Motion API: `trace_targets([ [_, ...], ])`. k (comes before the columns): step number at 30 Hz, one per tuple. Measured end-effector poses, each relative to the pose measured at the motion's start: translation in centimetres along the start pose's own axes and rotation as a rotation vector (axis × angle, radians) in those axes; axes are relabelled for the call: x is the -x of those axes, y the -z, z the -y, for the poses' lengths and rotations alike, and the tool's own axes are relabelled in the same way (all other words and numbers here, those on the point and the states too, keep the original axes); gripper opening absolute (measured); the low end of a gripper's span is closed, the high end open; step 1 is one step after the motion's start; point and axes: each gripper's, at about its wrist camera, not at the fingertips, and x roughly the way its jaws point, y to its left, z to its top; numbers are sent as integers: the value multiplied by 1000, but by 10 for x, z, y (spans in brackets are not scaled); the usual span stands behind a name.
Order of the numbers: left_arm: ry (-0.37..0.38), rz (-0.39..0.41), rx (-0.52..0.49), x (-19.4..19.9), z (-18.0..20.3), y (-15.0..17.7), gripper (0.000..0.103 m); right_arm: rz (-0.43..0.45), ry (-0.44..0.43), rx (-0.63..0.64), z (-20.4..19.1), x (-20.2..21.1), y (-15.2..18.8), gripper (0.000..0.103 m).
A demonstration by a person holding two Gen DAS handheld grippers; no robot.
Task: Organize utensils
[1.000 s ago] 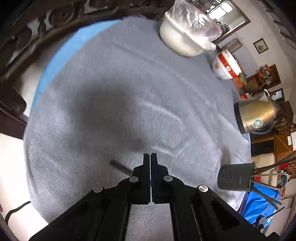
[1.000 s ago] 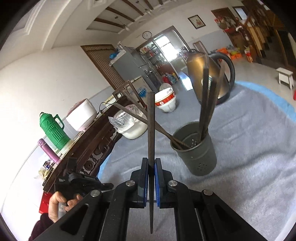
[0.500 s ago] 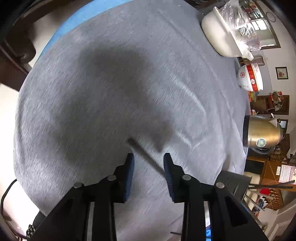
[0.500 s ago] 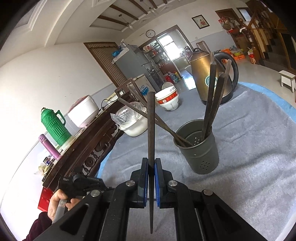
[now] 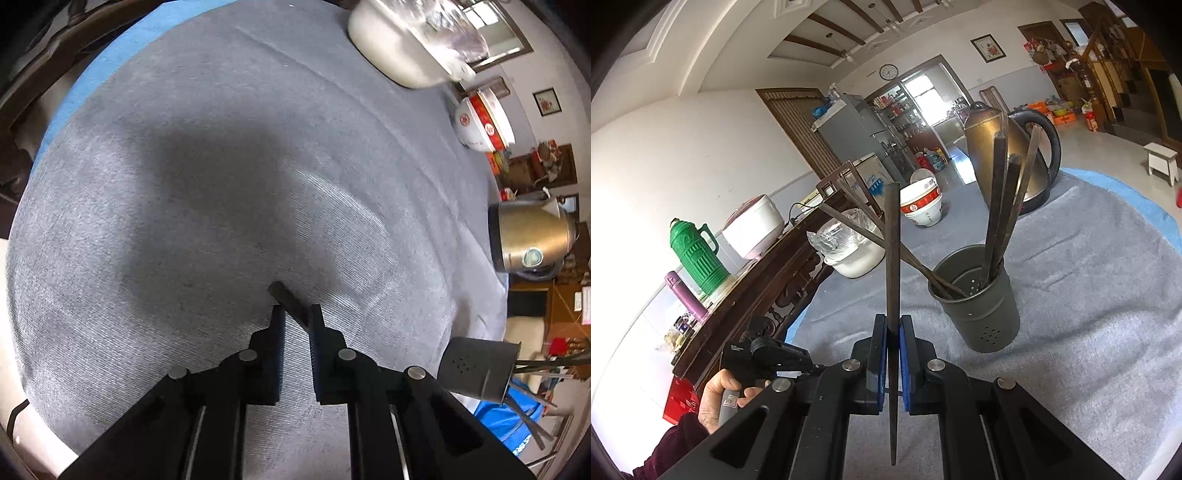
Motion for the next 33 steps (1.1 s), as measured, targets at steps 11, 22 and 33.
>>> trace_targets([
  [11, -3, 32, -15, -8, 24, -10, 33, -9, -1, 2, 1, -4, 3, 7],
  [22, -37, 64, -77, 4, 16, 1, 8, 17, 13, -3, 2, 3, -2, 7],
  [33, 47, 290, -375, 104, 71, 50, 6, 123, 19, 34, -5, 28, -21, 7],
])
